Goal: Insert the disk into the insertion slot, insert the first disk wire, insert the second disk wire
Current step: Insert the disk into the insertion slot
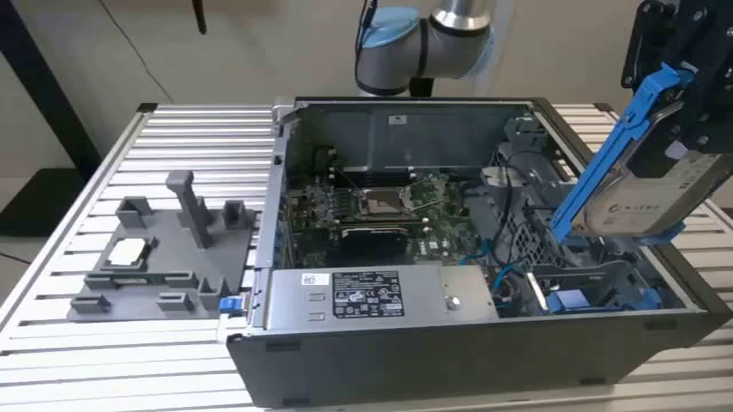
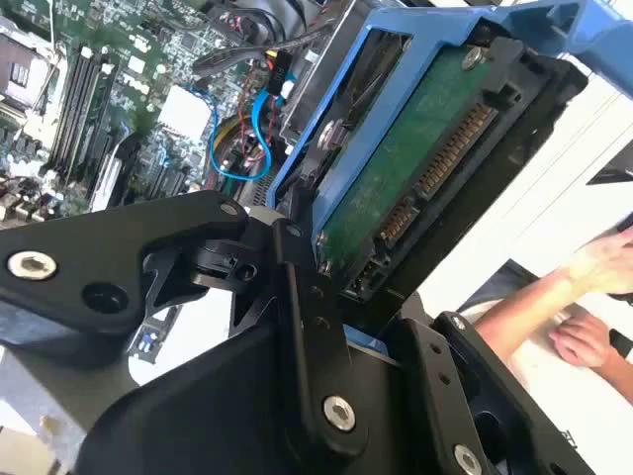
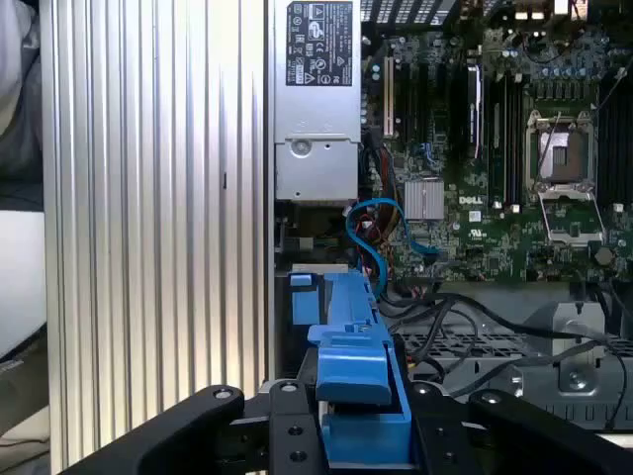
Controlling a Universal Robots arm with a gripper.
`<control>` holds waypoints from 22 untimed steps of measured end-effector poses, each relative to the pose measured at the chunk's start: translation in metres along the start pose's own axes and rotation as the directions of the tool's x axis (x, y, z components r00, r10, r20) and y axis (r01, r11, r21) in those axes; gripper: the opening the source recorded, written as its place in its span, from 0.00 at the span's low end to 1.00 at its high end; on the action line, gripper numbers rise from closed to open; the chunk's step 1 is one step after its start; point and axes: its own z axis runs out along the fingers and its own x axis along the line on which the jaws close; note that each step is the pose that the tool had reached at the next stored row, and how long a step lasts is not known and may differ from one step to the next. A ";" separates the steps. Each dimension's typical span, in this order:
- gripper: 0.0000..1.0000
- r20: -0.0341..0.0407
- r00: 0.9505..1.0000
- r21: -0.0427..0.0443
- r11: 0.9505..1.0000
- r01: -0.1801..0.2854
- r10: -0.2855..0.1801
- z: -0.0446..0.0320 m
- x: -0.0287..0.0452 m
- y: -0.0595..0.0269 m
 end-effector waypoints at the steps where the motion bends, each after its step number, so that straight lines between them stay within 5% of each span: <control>1: 0.33 0.000 1.000 0.000 1.000 0.000 0.000 0.0000 0.0000 0.0000; 13: 0.33 0.000 1.000 0.000 1.000 0.000 0.000 0.0006 0.0000 0.0000; 22: 0.33 0.000 1.000 0.000 1.000 -0.001 0.001 0.0105 0.0020 -0.0023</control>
